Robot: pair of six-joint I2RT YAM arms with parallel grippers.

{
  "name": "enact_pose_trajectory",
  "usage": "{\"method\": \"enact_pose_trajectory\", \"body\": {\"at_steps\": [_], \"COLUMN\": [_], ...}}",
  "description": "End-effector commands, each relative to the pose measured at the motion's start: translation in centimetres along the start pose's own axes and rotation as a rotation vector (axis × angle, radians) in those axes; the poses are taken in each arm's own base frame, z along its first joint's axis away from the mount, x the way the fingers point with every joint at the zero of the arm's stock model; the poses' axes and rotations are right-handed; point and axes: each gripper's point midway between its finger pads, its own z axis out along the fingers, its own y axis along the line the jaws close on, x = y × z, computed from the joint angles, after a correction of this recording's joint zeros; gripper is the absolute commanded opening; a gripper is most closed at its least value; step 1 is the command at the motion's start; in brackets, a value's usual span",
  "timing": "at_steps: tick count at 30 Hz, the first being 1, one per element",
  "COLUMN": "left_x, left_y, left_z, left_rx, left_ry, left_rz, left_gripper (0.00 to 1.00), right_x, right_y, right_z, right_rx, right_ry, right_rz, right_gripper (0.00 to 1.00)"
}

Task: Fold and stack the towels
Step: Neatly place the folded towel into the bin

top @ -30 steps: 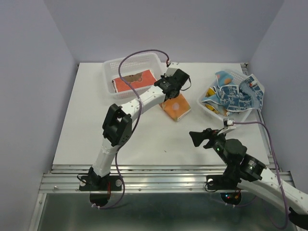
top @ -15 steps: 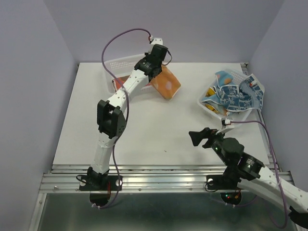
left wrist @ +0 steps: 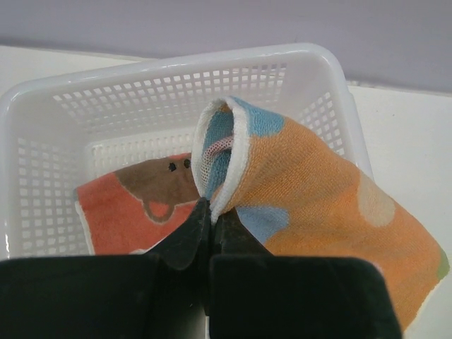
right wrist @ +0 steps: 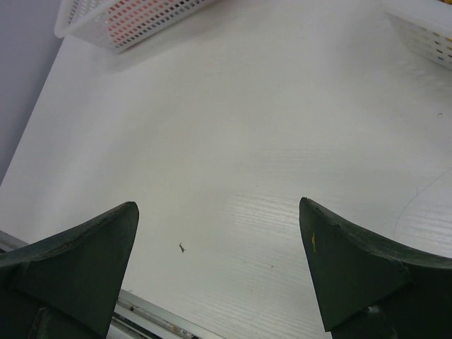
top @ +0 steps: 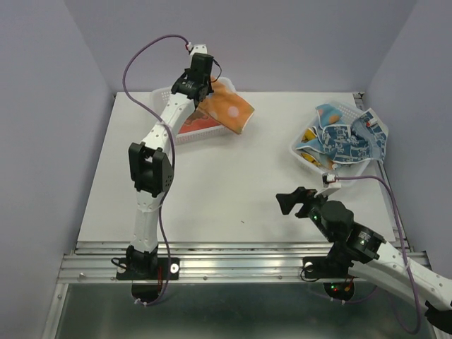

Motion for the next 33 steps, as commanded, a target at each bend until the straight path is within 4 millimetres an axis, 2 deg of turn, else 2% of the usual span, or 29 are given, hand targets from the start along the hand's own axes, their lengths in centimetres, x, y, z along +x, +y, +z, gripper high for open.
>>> {"method": "enact_pose_trajectory", "body": {"at_steps": [1,7,13,21,25,33], "left_x": [-2.2,-1.3,-2.5,-2.6,-2.3,-1.0], "left_y": [1.1,3.2,1.7,1.6,3.1,5.7], "left_z": [0.4,2.8,4.2,5.6,6.2,5.4], "left_rx": [0.007,0.01,0.119,0.113,0.086,0.008], "left_ry": [-0.056,-0.025,-0.069,-0.089,-0.071,-0.003], "left_rz": [-0.108,-0.215,-0.235,-0.258,-0.301,-0.385], "left_gripper": [0.0,0.0,0.0,0.0,0.0,0.0], "right_x": [-1.1,-1.4,-1.6,-1.8,-1.6,-1.3], "right_y": [0.3,0.0,-0.3,-0.8,-0.9,-0.6], "right_z": [-0.1,-0.1,-0.3,-0.1,0.2,0.8], "right_rx": [0.011,0.032,0.051,0.082,0.09,0.091], "right_ry": [-0.039,-0.042,-0.043,-0.059,-0.055,-0.043], "right_rz": [0.043,0.038,0.04,0.027,0.022,0.011], "right_gripper": [1.0,1.0,1.0,1.0,1.0,1.0]}}
